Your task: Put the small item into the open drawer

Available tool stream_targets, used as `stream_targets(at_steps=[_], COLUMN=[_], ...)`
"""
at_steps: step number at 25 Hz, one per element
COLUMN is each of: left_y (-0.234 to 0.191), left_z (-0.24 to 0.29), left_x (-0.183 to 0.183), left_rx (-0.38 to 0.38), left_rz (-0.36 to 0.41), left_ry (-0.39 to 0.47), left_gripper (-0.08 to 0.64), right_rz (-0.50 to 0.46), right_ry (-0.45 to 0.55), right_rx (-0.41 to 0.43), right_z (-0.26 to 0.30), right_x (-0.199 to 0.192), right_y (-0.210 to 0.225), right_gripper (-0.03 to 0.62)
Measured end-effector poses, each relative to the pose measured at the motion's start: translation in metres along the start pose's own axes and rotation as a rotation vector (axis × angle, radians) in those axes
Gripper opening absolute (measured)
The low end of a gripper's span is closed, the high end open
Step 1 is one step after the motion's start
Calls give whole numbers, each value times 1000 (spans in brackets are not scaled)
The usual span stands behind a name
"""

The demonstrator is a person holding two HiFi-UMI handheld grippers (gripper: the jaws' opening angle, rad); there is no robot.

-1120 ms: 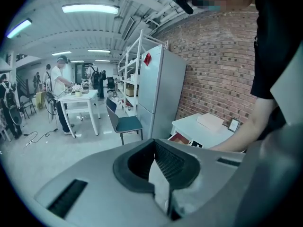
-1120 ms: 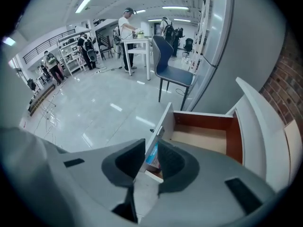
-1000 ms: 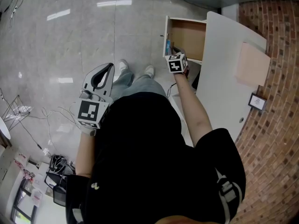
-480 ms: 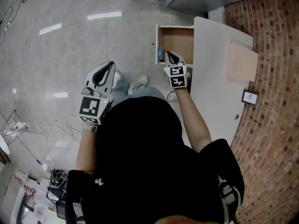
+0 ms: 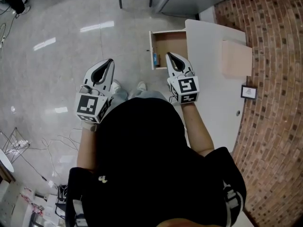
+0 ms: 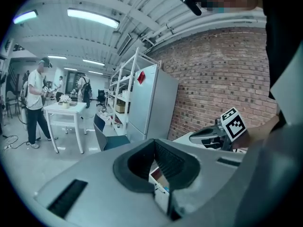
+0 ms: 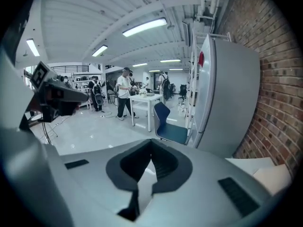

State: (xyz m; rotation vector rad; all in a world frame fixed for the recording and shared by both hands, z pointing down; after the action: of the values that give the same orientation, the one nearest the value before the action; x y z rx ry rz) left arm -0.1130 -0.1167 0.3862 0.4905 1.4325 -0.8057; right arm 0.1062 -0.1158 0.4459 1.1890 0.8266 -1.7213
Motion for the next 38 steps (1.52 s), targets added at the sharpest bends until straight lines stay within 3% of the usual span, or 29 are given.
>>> stream_targets(at_steps=[7,16,22,38], left_y=[2,1,4,14], left_z=[8,9,4,-9], left_x=[26,50,57,60], left_rx=[-44,-53,-70,-104], left_rz=[16,13,-17,15], left_ry=[66,121,137,116], left_gripper=[3,3,3,3], right_rz=[-11,-13,-34,-22], right_ry=[128,229,276,304], right_rx=[-2,20,18,20], right_z=[-28,-50,-59,-63], right_x=[61,102,112,112], right_y=[-3,-12,-13,-16], right_gripper=[11,11,11,11])
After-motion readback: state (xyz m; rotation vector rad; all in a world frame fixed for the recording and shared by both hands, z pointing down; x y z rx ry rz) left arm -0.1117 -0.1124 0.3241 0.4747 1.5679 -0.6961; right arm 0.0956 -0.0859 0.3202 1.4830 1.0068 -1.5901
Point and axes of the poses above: the fingertips, and each gripper's own axes: z forward along the fingers, y to its right, x out of its top, the point moved 2 cm from there along -z, backward along the fingers, and after that the axes turned 12 degrees about y, right-handed, at the moved point
